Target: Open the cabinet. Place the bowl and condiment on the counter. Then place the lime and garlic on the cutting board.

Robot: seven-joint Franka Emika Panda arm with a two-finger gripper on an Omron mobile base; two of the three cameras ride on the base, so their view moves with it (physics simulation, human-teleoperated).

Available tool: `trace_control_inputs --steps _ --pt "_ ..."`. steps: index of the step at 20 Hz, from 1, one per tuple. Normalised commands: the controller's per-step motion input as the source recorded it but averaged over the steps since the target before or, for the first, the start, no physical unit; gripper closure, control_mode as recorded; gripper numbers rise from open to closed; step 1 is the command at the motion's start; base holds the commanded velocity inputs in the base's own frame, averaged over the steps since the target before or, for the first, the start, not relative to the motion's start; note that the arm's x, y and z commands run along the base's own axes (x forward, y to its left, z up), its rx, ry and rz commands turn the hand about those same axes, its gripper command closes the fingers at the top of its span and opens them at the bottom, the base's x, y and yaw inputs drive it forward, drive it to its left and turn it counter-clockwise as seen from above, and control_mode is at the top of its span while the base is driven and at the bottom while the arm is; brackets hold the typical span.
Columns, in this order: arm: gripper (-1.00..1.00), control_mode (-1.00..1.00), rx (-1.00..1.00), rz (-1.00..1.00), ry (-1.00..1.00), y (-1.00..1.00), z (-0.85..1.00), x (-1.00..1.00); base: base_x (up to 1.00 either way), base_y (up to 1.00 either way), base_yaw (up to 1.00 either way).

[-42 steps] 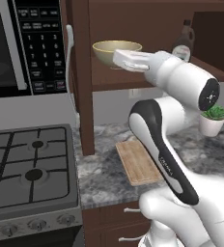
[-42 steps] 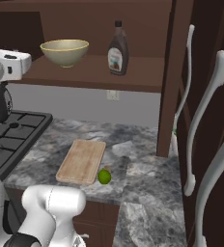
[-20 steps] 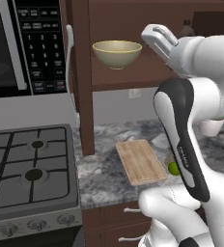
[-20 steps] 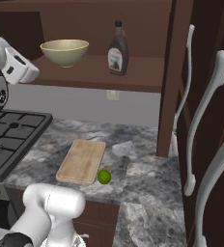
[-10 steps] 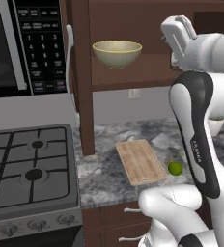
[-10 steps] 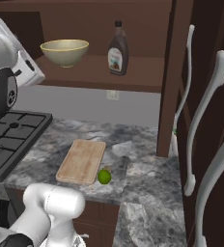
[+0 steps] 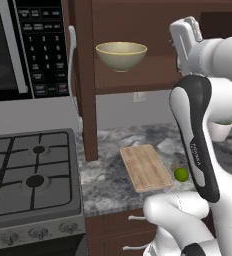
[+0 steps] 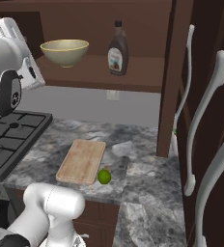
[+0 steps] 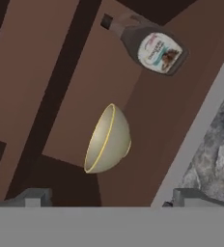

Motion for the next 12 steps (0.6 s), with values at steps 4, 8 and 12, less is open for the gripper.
trace_control_inputs --steps 4,8,12 --pt "-1.0 -1.0 0.06 0.0 0.21 0.01 -0.01 0.38 0.0 0.0 0.0" --pt "-1.0 -1.0 0.12 0.02 0.13 -0.03 -0.07 0.43 0.0 0.0 0.0" --pt "-1.0 -1.0 0.07 0.04 0.04 0.0 -0.19 0.31 0.0 0.0 0.0"
